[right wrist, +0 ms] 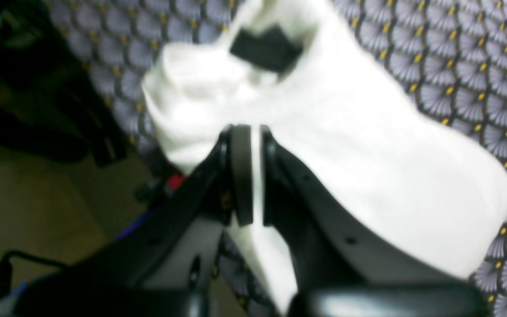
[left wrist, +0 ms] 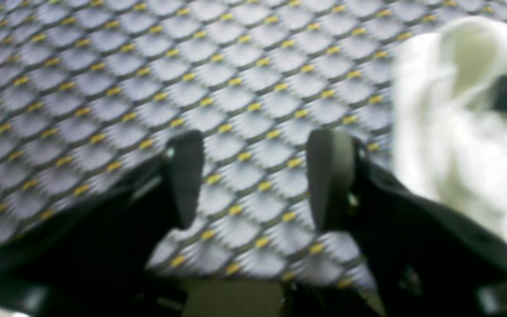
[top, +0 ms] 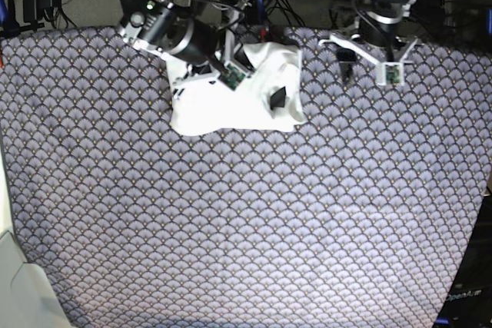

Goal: Fold the T-shirt properly
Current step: 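Press the folded bundle with the right gripper and release, then grasp the bundle's sides with both grippers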

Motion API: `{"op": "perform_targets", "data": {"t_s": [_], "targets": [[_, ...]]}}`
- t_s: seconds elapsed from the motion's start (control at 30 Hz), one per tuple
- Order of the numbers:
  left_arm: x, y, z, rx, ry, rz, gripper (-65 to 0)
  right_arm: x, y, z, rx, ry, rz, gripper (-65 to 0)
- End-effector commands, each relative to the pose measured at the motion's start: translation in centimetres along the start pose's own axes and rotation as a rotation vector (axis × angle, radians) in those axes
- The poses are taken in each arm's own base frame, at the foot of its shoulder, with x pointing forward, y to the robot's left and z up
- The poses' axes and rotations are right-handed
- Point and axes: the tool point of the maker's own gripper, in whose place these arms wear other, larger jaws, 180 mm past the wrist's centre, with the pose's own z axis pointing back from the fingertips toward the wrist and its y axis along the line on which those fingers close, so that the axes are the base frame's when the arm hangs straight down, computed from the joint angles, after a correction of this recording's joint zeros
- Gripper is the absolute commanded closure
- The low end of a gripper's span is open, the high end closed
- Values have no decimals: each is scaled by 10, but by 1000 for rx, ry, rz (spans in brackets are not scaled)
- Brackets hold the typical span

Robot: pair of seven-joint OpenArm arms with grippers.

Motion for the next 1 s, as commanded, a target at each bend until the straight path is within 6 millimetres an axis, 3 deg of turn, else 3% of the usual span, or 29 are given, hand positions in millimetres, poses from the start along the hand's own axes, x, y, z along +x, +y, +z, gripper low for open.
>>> {"op": "perform_targets", "data": {"t_s": [0.0, 0.27, 0.43, 0.97], "targets": [[14, -6, 1, -17, -50, -8, -406, 11, -2, 4, -2, -46, 8, -19], [24, -39, -5, -74, -79, 58, -428, -9, -48, 20, -134, -6, -40, -137], [28, -48, -7, -86, -87, 93, -428, -12, -69, 27, -189, -2, -48, -144], [48, -53, -15, -304, -24, 391, -428, -16, -92, 31, -234, 14, -35, -147]]}}
